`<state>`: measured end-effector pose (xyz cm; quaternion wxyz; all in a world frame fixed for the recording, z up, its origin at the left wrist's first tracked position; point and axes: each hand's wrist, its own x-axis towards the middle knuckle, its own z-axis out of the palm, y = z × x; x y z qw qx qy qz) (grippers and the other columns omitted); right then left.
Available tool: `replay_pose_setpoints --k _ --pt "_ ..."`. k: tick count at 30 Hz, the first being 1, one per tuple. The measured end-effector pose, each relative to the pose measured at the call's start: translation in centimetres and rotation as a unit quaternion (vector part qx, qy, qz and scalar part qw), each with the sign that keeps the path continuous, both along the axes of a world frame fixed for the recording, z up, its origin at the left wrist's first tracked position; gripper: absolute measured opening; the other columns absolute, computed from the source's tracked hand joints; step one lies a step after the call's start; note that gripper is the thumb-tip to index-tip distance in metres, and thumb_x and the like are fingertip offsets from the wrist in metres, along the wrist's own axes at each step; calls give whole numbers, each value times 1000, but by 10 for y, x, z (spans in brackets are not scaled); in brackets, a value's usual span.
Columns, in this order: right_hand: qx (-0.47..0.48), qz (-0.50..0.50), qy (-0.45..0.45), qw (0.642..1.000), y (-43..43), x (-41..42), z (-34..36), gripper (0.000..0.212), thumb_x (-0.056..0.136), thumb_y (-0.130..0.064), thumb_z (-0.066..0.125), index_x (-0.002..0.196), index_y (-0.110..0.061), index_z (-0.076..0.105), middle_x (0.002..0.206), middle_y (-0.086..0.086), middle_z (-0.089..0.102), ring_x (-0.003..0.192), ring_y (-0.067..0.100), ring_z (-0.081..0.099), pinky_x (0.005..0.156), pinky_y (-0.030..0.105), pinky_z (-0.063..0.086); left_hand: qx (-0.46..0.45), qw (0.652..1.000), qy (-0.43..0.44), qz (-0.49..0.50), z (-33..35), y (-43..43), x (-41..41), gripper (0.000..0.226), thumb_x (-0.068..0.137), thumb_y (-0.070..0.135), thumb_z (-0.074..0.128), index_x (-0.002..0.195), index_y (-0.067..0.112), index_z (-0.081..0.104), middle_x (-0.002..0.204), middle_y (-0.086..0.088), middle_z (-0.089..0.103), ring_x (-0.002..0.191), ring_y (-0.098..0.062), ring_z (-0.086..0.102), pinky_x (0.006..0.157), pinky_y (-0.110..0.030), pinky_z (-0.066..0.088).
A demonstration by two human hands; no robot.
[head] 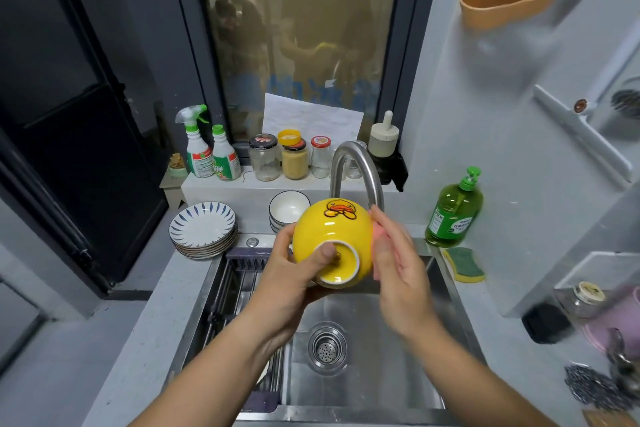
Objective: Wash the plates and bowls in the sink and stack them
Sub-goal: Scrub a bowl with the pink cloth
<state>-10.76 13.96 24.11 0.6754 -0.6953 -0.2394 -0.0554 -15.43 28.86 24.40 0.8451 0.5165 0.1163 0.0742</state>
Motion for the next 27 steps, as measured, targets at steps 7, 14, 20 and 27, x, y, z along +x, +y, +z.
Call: replay_pose_setpoints --k 7,14,20,27 --pt "146 -18 94 985 14 -25 -17 60 85 -27 60 140 -39 38 153 -8 41 135 -1 46 98 11 43 -41 999 16 17 -7 -25 -4 105 45 54 99 131 17 51 122 -11 72 110 -32 72 88 -50 61" --pt "-82 7 22 996 -19 16 -1 65 79 -51 71 138 -41 46 143 -7 52 133 4 49 109 28 44 68 993 35 -85 -6 2 1 81 61 27 91 133 13 56 119 -10 74 104 -24 73 91 -44 61" --pt "-281 109 -86 950 -33 37 30 65 83 -47 72 142 -39 46 132 -9 48 122 -4 48 97 7 36 261 944 27 -201 11 18 17 80 60 19 89 131 30 51 119 -5 67 100 -14 71 82 -32 60" --pt "-151 57 -51 986 -22 34 21 38 101 -40 43 134 -30 59 130 -10 55 123 0 51 102 19 40 123 979 61 -153 2 9 19 67 62 14 88 122 20 58 97 -7 74 88 -24 74 74 -39 60"
